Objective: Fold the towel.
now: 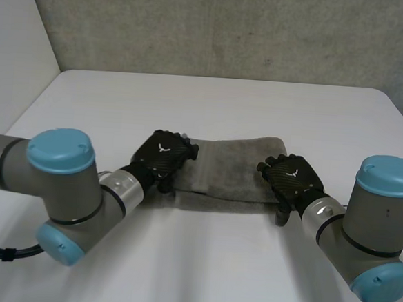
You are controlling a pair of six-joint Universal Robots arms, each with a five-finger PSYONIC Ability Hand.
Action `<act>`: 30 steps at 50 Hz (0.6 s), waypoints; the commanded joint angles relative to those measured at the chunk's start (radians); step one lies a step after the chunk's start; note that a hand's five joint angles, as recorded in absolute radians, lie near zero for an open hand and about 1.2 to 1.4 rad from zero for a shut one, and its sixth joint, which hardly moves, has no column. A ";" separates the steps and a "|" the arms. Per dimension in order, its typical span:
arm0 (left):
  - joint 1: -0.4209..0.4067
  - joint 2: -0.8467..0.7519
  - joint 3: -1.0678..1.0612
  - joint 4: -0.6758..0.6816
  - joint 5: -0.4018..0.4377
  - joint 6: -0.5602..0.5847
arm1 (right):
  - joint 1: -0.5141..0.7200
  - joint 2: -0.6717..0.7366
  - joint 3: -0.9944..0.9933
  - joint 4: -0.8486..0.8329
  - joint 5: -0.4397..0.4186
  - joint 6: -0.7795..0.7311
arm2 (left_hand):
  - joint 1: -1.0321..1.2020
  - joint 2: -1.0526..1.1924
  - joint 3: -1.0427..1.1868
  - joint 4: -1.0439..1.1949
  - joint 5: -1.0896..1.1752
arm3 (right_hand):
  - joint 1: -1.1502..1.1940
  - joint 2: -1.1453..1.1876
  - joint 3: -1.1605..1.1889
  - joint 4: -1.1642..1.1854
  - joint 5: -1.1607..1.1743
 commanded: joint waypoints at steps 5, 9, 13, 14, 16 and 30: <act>-0.002 -0.135 0.151 -0.084 -0.009 0.017 | 0.001 -0.002 0.012 -0.009 0.003 0.002 | 0.380 0.385 0.382 0.382 0.208 | -0.018 -0.023 -0.014 -0.024 -0.001; -0.002 -0.138 0.152 -0.081 -0.013 0.017 | 0.001 -0.003 0.013 -0.015 0.004 0.002 | 0.674 0.679 0.676 0.676 0.502 | -0.015 -0.020 -0.011 -0.021 0.002; -0.005 -0.112 0.140 -0.078 -0.065 0.017 | 0.000 -0.005 0.013 -0.017 0.007 0.002 | 0.789 0.794 0.791 0.791 0.618 | -0.015 -0.020 -0.011 -0.021 0.002; -0.005 -0.112 0.140 -0.078 -0.065 0.017 | 0.000 -0.005 0.013 -0.017 0.007 0.002 | 0.789 0.794 0.791 0.791 0.618 | -0.015 -0.020 -0.011 -0.021 0.002; -0.007 -0.093 0.131 -0.082 -0.091 0.019 | 0.000 -0.005 0.013 -0.017 0.007 0.002 | 0.789 0.794 0.791 0.791 0.618 | -0.012 -0.017 -0.008 -0.018 0.005; 0.018 0.128 -0.190 0.037 -0.136 0.023 | 0.009 -0.034 0.038 -0.055 0.012 0.028 | 0.789 0.794 0.791 0.791 0.618 | -0.012 -0.017 -0.008 -0.018 0.005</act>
